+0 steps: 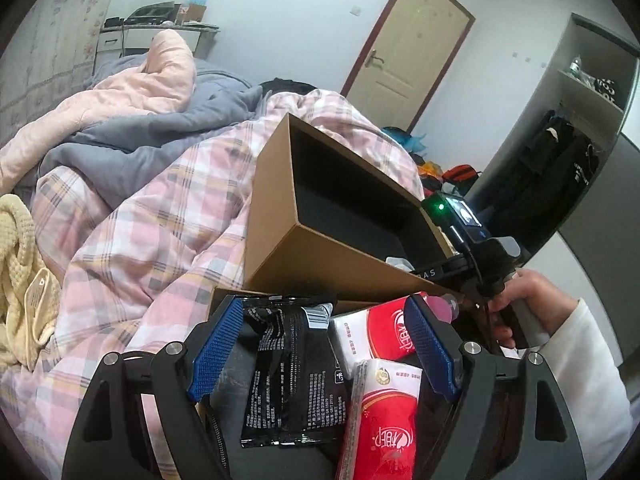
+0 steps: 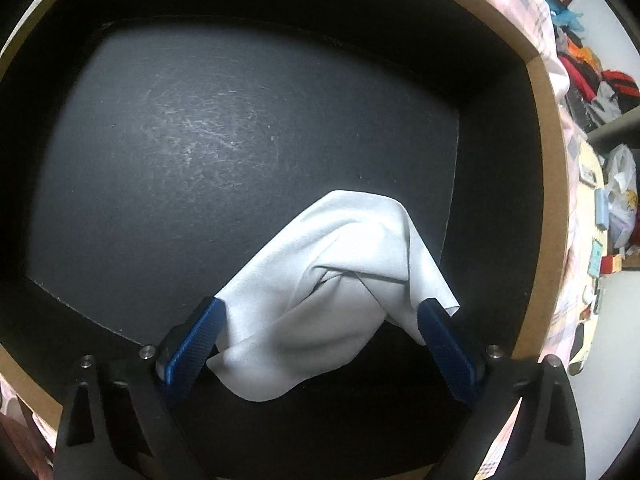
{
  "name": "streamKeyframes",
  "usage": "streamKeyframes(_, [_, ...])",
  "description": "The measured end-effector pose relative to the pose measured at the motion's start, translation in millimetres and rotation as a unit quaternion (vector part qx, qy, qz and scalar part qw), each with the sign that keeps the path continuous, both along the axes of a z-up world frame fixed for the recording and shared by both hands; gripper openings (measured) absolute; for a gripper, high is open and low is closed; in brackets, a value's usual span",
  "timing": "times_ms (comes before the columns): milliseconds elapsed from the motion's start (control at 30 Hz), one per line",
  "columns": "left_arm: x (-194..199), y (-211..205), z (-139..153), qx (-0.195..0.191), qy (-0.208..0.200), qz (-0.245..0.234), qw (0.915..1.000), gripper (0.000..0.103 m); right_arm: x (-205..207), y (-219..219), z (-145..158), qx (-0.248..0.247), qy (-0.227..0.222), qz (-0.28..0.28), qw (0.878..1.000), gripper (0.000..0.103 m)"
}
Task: Organize soft objects
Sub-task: 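Lower the right gripper onto the grey cloth and grasp it while the left gripper holds the tissue pack, then lift the grey cloth out of the box with the right gripper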
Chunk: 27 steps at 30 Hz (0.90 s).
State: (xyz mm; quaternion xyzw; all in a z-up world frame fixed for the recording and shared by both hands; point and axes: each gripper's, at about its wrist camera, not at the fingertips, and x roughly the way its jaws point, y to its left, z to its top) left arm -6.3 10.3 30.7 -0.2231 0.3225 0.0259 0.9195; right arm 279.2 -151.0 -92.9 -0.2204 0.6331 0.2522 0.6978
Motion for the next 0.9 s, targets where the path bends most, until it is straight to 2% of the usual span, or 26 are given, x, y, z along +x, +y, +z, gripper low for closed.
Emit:
streamKeyframes(67, [1,0,-3,-0.003,0.003,0.001,1.0,0.08,-3,-1,1,0.0,-0.002,0.0,1.0,0.093])
streamKeyframes(167, [3,3,-8,-0.01,0.009,0.003,0.9999,0.08,-4,-11,10,-0.017,-0.023,-0.004,1.0,0.071])
streamKeyframes(200, [3,4,-9,-0.015,0.01,0.005,0.9998,0.08,-5,-15,11,-0.018,-0.023,-0.007,1.0,0.039])
streamKeyframes(233, [3,6,-10,-0.02,0.01,0.006,0.9997,0.08,-5,-19,12,0.004,0.001,-0.013,1.0,0.015])
streamKeyframes(267, [3,7,-10,-0.024,0.01,0.006,0.9996,0.08,-6,-21,12,0.018,0.015,-0.018,1.0,0.015])
streamKeyframes(367, [3,10,-12,-0.033,0.011,0.007,0.9994,0.08,-16,-19,13,0.016,0.004,-0.006,1.0,0.014])
streamKeyframes(433, [3,11,-13,-0.036,0.013,0.007,0.9992,0.08,-23,-19,15,0.021,0.003,-0.002,1.0,0.009])
streamKeyframes(567, [4,9,-14,-0.035,0.015,0.005,0.9993,0.08,-26,-29,28,0.033,0.0,-0.003,0.999,0.006])
streamKeyframes(667, [3,7,-14,-0.026,0.014,0.005,0.9995,0.08,-22,-30,36,0.078,-0.007,-0.003,0.997,0.006])
streamKeyframes(900, [1,2,-12,-0.011,0.011,0.005,0.9999,0.08,-35,-53,78,0.199,-0.03,-0.027,0.979,0.005])
